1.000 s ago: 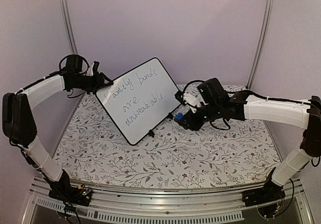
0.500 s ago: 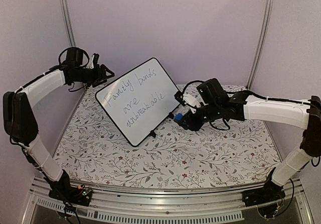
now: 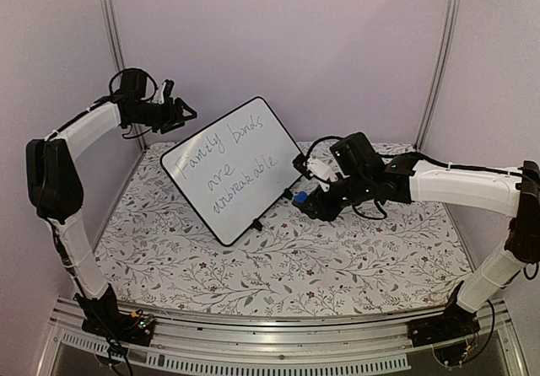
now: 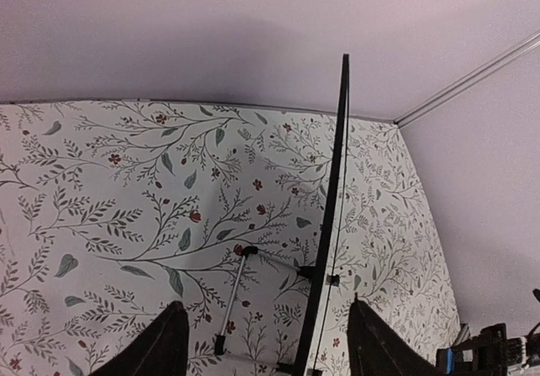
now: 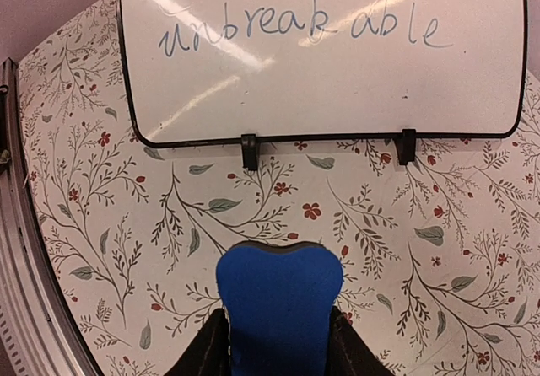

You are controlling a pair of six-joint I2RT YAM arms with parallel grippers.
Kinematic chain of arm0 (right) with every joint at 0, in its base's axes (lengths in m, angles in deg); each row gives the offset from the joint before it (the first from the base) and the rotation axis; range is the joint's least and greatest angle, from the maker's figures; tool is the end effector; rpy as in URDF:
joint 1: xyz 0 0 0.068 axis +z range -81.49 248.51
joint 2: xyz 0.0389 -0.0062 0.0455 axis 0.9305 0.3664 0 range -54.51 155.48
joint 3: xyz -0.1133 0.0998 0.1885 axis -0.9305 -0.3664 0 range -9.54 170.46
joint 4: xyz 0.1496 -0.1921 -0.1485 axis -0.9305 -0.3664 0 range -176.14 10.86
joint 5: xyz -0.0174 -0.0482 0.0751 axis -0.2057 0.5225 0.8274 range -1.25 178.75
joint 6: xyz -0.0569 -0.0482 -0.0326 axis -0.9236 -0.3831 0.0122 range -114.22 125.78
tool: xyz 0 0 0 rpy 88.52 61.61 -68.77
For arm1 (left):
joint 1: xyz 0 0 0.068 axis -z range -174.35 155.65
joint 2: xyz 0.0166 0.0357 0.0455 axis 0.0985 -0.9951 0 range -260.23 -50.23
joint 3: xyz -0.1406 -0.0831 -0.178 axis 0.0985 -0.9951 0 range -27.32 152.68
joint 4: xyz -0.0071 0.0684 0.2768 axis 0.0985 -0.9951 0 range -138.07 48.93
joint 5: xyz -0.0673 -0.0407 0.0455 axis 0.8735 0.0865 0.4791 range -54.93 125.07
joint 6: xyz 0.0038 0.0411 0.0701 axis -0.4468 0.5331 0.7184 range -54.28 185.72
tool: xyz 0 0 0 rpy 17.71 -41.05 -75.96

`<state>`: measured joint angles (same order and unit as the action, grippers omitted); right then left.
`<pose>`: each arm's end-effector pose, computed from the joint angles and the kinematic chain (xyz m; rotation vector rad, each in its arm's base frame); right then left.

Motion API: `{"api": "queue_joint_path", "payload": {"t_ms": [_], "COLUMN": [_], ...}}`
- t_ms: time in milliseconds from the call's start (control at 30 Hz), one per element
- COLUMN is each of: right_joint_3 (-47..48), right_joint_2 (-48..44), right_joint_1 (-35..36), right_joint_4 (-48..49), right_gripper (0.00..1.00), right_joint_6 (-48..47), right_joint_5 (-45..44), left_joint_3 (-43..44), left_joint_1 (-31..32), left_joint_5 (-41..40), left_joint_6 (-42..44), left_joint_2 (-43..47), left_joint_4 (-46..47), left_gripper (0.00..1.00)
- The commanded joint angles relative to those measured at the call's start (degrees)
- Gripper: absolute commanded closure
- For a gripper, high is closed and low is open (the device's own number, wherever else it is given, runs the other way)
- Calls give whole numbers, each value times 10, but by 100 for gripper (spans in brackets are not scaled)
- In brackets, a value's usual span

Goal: Erase the whiteboard
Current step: Move the whiteboard to the center of the board.

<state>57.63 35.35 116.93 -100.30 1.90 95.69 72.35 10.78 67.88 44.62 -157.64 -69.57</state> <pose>0.2563 0.3018 0.1963 -1.1085 2.1175 0.5199 0.4673 -0.0804 0.2788 0.0195 2.2244 -0.8840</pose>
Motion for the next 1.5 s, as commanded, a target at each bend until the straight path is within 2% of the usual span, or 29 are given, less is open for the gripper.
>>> {"api": "queue_joint_path", "payload": {"t_ms": [0,200,533,1133,1267,1467], "right_joint_3": [13,11,17,24,31,40], "right_joint_2": [-2,-2,5,23,29,35], "right_joint_1": [5,6,6,7,8,11], "right_joint_4": [-4,-7,-7,-6,-9,-10], "right_gripper": [64,64,64,64,64,64], "right_joint_6": [3,2,3,-2,-3,-5], "right_joint_5": [-9,-10,-10,-4,-2,-1], "left_joint_3": [30,17,-12,-38,-48,-69], "left_joint_1": [13,25,28,37,38,43], "left_joint_5": [14,25,45,70,74,84], "left_joint_6": [31,44,41,40,38,25], "left_joint_2": [-30,-39,-33,-27,-21,-5], "left_joint_4": [-30,-23,0,23,30,46], "left_gripper": [37,39,51,85,91,94]}}
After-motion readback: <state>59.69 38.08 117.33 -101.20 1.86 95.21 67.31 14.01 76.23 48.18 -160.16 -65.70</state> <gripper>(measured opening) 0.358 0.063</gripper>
